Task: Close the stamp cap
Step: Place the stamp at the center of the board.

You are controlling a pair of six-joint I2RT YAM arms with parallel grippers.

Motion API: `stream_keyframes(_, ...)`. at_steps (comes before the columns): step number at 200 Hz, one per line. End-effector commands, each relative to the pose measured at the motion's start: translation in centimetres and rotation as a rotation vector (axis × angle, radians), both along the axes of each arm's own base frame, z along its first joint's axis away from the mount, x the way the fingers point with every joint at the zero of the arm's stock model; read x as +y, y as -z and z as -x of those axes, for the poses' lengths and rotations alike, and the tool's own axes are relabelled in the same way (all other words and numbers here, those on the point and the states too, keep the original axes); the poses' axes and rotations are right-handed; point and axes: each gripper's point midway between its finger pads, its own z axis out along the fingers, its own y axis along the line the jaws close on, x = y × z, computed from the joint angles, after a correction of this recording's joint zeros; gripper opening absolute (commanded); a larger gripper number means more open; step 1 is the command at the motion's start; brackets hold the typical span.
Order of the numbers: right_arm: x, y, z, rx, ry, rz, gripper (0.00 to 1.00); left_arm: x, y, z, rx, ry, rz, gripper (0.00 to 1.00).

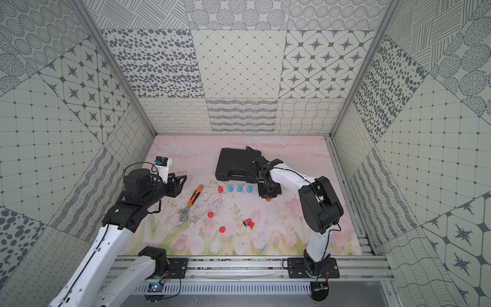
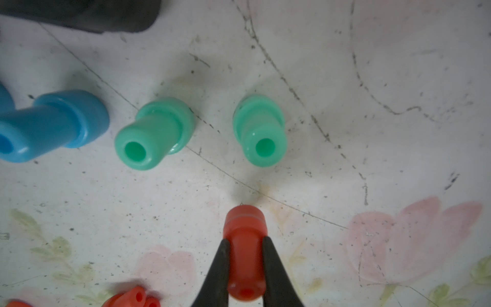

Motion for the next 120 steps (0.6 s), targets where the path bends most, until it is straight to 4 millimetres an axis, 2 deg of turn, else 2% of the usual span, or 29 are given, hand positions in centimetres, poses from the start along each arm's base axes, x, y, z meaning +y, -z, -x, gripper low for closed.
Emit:
stream_keyframes(1,-0.6,0.7,-0.9,-0.006,-0.013,0.036,0.05,0.3,0.0,-0.1,-0.006,-0.005,-0.017,0.57)
stream_keyframes(32,-0.6,1.3,-1.0,0.000,-0.015,0.018,0.10,0.3,0.1,-0.2,-0.003,-0.005,-0.018,0.57)
stream_keyframes(58,-0.3,1.9,-0.8,0.015,-0.012,-0.001,0.20,0.2,0.3,-0.2,0.002,-0.003,-0.018,0.57)
stream_keyframes(90,-0.4,0.9,-0.8,-0.006,-0.005,-0.007,0.31,0.2,0.2,-0.2,-0.001,-0.002,-0.017,0.57)
stream_keyframes(120,-0.6,-0.4,-0.9,-0.026,-0.004,-0.003,0.35,0.1,0.2,-0.3,0.002,0.001,-0.016,0.57)
